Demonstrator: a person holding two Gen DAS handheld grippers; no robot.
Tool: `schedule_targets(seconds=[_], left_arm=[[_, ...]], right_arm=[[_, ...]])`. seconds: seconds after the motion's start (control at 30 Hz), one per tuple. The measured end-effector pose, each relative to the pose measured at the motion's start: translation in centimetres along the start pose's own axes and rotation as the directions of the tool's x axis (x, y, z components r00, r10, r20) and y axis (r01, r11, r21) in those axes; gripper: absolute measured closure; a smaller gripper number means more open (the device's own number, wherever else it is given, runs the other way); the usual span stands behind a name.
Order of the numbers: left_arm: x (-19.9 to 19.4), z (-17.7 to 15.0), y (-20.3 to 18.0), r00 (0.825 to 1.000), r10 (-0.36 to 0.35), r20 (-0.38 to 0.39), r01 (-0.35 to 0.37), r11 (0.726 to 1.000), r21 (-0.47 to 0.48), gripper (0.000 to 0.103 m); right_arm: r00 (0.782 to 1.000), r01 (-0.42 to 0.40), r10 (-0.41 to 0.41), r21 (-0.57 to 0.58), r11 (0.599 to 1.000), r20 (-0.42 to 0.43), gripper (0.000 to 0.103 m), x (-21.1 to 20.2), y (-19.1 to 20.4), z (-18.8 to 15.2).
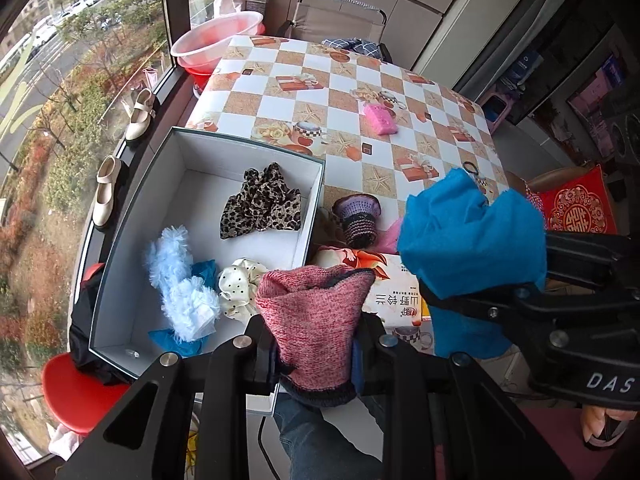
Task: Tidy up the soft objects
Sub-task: 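Carry the pink sock and blue cloth over the white box with both tools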
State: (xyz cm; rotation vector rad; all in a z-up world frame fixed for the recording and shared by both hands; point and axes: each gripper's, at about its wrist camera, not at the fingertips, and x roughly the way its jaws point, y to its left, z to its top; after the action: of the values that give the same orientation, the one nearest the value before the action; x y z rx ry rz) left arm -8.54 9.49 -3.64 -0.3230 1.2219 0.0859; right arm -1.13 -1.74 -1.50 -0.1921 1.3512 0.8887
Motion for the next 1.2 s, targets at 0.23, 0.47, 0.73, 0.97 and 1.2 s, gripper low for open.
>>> schedule_targets(seconds=[0.23,0.47,0.73,0.97,1.2], left_arm=[[-0.7,-0.3,1.1,1.0,0.007,0.017,-0.007,1.0,-0.025,0.074],[-0.9,-0.4,1.5,1.0,0.009,0.022,-0.008,0.999,-0.032,0.074],[-1.1,-0.3,2.0,1.0,0.006,0.024,-0.005,0.999,-0.042,0.074],[-1.0,-0.2,2.3,1.0,0.007,0.024,-0.006,0.999,-0.045,0.074],[-1.0,-0.2,2.3,1.0,0.006,0.024,-0.005,0.999,-0.045,0.074]], right_arm=[[1.0,-0.006,0.006,0.004,1.0,-0.006,0.073,0.5,0.6,0.3],[1.0,-0.002,0.002,-0.014,1.0,-0.004,0.073,0.6,1.3,0.6],[1.0,0.003,-0.003,-0.028,1.0,-0.015,0.073,0.9,1.7,0.7],[1.0,0.003,-0.003,-0.028,1.0,-0.016,0.073,1.0,1.8,0.8],[1.0,0.003,-0.003,-0.021,1.0,-0.016,0.073,1.0,1.6,0.8]])
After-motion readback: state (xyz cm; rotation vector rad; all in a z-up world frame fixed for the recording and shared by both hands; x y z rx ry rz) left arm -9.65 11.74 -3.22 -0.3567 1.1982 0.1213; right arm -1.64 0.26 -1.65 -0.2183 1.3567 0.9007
